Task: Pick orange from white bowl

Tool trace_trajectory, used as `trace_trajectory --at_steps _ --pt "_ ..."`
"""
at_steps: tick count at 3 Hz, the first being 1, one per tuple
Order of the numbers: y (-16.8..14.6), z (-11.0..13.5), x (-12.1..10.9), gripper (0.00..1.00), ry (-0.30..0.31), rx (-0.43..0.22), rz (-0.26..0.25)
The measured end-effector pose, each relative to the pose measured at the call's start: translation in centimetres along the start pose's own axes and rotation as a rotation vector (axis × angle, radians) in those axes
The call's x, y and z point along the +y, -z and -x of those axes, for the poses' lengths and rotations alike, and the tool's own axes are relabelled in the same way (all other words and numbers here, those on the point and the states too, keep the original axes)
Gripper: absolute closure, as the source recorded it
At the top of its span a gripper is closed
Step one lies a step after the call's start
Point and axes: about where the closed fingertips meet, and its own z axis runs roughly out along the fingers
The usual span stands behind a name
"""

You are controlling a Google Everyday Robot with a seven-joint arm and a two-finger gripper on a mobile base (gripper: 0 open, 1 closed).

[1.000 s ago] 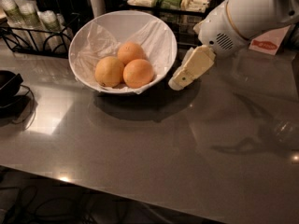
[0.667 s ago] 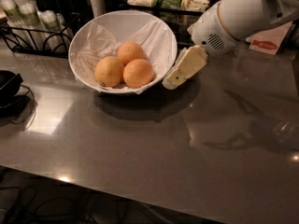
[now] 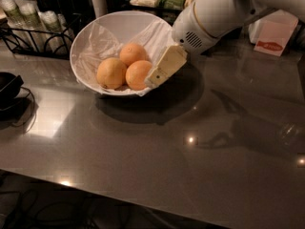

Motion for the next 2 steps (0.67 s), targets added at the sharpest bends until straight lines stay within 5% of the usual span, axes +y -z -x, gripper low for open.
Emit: trace_trajectory --at_steps 2 --pt "-2.0 0.2 0.3 0.00 -0.026 -0.025 0.035"
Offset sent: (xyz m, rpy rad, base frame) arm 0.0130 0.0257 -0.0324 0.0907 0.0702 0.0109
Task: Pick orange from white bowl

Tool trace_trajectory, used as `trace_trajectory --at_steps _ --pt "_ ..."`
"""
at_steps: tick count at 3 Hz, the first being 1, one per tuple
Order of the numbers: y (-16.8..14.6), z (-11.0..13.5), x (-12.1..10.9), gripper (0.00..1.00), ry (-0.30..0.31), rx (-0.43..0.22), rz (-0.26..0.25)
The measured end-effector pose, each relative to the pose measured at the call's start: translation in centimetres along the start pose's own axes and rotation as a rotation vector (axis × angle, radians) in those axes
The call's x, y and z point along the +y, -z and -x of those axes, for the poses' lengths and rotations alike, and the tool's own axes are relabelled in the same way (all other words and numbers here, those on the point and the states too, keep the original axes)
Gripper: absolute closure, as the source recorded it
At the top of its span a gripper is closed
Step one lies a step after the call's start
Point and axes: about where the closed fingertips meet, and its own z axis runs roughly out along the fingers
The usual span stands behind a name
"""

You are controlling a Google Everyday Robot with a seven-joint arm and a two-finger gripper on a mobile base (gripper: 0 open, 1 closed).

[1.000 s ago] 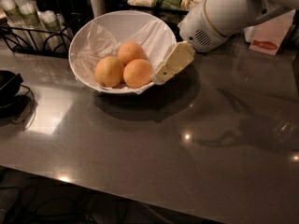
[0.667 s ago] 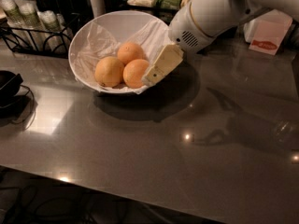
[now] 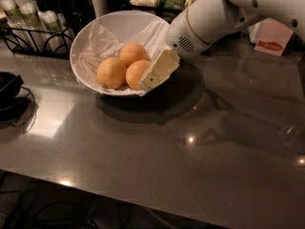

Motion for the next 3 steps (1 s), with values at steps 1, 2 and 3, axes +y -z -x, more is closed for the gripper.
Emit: trace_trajectory --at_steps 1,2,3 --pt "-4.2 0.8 -0.1 0.00 -0.038 -0.027 0.036" --pt "-4.2 0.8 0.0 0.00 -0.039 -0.028 0.040" --pt "-5.5 0.9 0.4 0.00 -0.062 -0.035 0.079"
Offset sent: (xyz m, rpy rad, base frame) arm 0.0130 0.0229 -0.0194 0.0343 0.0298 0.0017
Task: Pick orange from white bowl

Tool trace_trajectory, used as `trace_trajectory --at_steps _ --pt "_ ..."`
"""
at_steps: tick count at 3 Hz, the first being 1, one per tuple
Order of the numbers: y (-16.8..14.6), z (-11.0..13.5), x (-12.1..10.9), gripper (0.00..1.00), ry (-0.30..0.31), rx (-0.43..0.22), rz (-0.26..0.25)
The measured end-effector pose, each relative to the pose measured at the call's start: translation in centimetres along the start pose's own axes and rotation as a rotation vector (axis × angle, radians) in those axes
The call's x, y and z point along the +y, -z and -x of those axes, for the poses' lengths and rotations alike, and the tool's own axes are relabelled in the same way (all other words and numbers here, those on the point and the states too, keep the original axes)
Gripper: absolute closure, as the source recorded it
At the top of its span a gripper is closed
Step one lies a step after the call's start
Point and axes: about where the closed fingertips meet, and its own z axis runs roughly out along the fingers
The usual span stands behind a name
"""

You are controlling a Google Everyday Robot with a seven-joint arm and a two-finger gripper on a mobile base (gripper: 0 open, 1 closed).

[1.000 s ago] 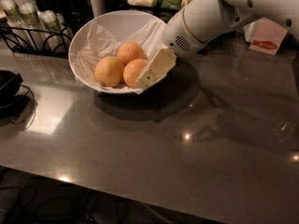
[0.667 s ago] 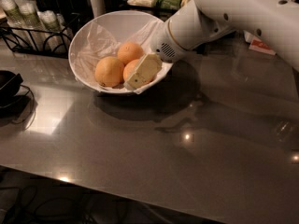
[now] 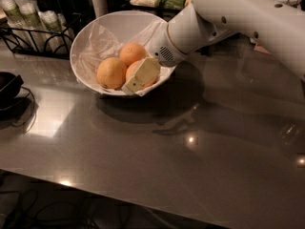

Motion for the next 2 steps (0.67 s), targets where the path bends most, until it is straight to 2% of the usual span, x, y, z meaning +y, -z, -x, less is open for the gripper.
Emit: trace_trajectory --at_steps 1,2 --pt "-0.99 0.91 0.03 0.00 0.008 -0.008 0.022" --pt "-1.40 1.69 -0.30 0.03 0.020 -0.014 0.019"
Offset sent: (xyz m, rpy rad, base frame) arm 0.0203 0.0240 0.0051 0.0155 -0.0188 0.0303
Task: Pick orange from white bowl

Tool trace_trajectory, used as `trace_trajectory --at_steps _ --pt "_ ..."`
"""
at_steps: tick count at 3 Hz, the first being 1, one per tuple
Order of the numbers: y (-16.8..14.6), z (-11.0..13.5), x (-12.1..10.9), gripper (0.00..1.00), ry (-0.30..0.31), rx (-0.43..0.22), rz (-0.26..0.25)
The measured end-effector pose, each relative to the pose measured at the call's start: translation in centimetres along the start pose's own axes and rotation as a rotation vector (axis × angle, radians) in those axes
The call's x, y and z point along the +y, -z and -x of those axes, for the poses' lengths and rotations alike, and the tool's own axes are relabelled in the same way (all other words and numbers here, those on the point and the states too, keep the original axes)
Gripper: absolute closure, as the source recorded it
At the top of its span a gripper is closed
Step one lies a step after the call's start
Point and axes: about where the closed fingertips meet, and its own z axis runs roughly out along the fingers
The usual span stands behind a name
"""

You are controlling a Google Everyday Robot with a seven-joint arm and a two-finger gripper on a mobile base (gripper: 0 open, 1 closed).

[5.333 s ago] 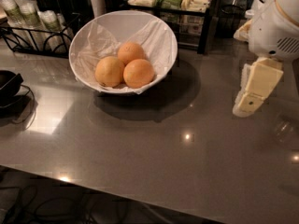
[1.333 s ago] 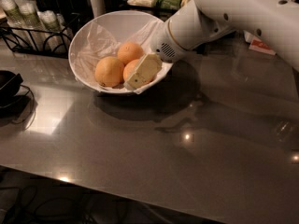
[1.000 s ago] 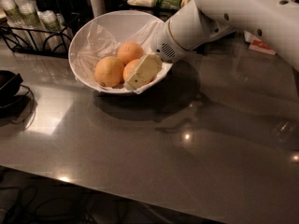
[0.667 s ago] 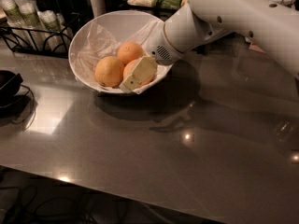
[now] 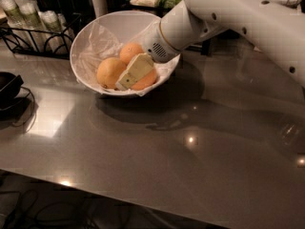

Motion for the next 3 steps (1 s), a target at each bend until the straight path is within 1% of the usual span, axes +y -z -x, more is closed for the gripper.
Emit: trace_trajectory --at_steps 1,2,3 --pt "0.7 0.0 -1.3 0.03 -0.005 -0.003 -0.052" --pt "1.4 -0.4 -3.2 0.31 -0.015 0.008 -0.121" --pt "1.4 -0.4 -3.2 0.17 -0.015 0.008 -0.121"
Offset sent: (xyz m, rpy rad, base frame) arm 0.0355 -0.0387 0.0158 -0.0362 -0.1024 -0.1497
